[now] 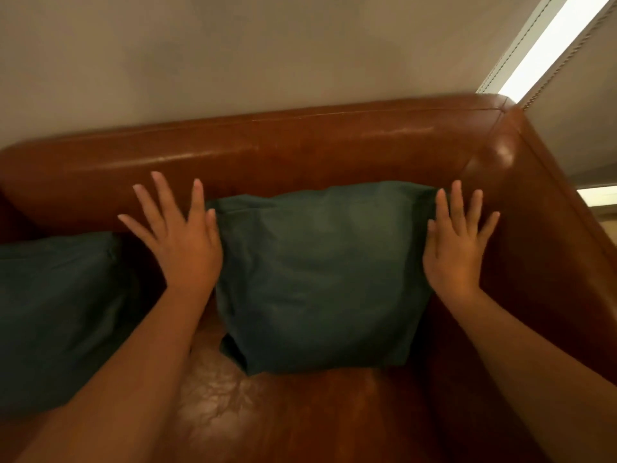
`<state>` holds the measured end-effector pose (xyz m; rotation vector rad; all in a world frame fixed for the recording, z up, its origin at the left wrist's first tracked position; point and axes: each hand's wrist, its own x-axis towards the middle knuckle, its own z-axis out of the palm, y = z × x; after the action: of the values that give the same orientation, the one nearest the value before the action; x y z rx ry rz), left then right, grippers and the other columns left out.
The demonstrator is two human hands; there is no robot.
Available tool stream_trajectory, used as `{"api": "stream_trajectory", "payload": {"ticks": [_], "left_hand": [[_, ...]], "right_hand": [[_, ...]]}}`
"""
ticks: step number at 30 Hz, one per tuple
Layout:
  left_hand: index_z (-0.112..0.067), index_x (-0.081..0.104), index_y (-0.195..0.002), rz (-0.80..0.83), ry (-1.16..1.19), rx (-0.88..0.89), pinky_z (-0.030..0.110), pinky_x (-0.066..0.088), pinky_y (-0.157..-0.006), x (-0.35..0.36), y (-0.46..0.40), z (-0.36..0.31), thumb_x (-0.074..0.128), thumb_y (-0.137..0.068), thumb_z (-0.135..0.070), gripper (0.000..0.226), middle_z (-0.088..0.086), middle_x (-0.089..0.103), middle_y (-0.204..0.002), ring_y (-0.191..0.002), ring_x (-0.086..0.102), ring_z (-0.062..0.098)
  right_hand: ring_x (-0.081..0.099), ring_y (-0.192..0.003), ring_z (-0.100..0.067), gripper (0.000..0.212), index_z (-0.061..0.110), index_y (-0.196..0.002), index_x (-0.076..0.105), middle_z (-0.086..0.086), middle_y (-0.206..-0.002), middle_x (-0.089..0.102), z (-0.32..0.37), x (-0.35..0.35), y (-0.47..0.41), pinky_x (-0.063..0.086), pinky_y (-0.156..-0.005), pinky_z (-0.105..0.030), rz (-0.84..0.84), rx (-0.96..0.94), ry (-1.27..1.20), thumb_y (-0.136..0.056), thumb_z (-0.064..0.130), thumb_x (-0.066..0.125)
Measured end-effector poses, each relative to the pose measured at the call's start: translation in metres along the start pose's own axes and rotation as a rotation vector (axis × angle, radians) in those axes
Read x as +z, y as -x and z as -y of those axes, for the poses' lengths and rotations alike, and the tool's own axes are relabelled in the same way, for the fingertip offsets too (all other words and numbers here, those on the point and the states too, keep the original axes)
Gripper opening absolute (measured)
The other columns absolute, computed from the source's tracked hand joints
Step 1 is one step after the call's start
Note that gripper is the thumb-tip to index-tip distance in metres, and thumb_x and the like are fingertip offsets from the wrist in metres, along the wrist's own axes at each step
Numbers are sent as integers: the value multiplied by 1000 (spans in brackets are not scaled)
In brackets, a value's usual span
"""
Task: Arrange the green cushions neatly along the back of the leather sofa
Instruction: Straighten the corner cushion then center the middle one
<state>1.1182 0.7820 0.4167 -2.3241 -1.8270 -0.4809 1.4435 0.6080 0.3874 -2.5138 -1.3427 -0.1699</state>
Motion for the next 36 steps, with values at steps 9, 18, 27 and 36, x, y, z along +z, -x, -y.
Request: {"api": "stream_trajectory", "payload": {"ticks": [9, 18, 27, 36], "left_hand": [[-21, 24, -149, 139, 43, 590, 56, 12, -115, 29, 77, -83, 36, -95, -48, 61, 3, 21, -157, -145, 16, 23], [-18, 45, -139, 189, 8, 76, 63, 17, -108, 8, -5, 52, 35, -99, -39, 46, 19, 43, -143, -135, 33, 40], [-9, 43, -131, 487, 841, -387, 34, 46, -93, -13, -1, 23, 68, -85, -14, 53, 5, 55, -111, -102, 55, 18], [-6, 60, -112, 358, 1175, -1050, 35, 49, -80, 3, -21, -11, 67, -87, -32, 37, 2, 60, -93, -79, 56, 18]], "right_hand": [[20, -145, -25, 54, 25, -149, 28, 1, -156, 25, 84, 28, 44, 13, -115, -55, 88, -474, 25, -97, 41, 36], [7, -147, -24, 49, 34, -148, 25, 5, -157, 22, -23, -15, -41, -7, -111, -58, 316, -209, 299, -100, 45, 20], [47, -121, -34, 38, 7, -128, 55, -15, -132, 48, -18, -42, -55, 38, -103, -39, 395, -39, -150, -90, 7, 57], [55, -87, -21, 16, 6, -96, 67, -8, -89, 59, -16, -55, -59, 38, -75, -25, 243, 263, -394, -80, 3, 70]]}}
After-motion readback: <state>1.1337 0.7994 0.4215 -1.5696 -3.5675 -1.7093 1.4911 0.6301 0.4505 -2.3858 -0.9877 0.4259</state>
